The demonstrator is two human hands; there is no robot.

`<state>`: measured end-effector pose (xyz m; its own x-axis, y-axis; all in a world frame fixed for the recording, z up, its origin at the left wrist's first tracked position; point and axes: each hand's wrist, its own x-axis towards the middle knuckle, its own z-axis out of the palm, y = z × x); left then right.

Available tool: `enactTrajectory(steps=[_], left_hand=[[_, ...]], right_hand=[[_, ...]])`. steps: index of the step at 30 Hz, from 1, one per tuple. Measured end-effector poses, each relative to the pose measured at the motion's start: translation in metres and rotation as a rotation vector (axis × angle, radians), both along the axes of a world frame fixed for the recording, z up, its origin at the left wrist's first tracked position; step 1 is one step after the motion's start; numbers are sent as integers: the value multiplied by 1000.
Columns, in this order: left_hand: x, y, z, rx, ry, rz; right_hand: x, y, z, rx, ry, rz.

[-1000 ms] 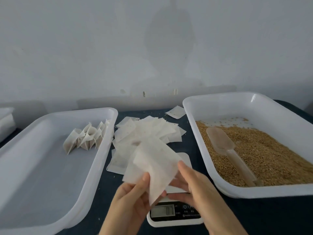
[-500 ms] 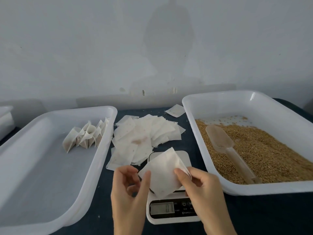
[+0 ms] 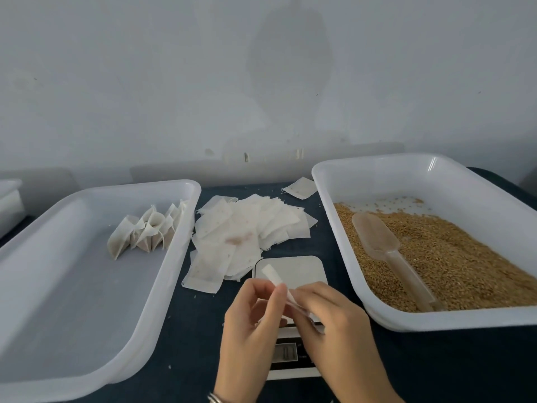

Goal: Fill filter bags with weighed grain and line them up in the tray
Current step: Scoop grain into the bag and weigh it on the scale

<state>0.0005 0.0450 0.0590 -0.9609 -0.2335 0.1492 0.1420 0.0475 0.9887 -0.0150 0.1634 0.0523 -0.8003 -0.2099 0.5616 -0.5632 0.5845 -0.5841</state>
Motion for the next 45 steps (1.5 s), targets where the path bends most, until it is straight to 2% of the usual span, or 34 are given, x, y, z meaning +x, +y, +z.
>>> enactTrajectory(steps=[5, 9, 13, 17, 22, 24, 29, 35, 38, 41, 43, 45], left_hand=[[1, -4, 2, -2, 55, -29], [2, -7, 2, -58, 82, -32], [5, -4, 4, -233, 34, -20], [10, -3, 4, -430, 50, -21], [12, 0, 3, -671, 154, 80], [12, 2, 6, -701, 180, 118], [12, -3, 3, -786, 240, 174], [15, -5, 6, -955, 438, 56], [17, -12, 10, -929, 488, -30], [18, -17, 10, -974, 452, -166], [16, -17, 7, -1005, 423, -184], [13, -16, 3, -974, 406, -172]], right_hand=[[4, -1, 10, -217, -249, 167], [6, 2, 14, -243, -306, 216], [5, 2, 11, -186, -304, 115], [0, 5, 11, -303, -368, -38], [2, 7, 9, -175, -334, -57], [5, 5, 9, -111, -343, -44], [6, 5, 10, -119, -433, -42], [6, 6, 12, -170, -570, 42], [4, 12, 15, -298, -705, 103], [2, 16, 20, -449, -882, 162], [2, 15, 19, -430, -922, 199], [4, 12, 15, -346, -879, 211]])
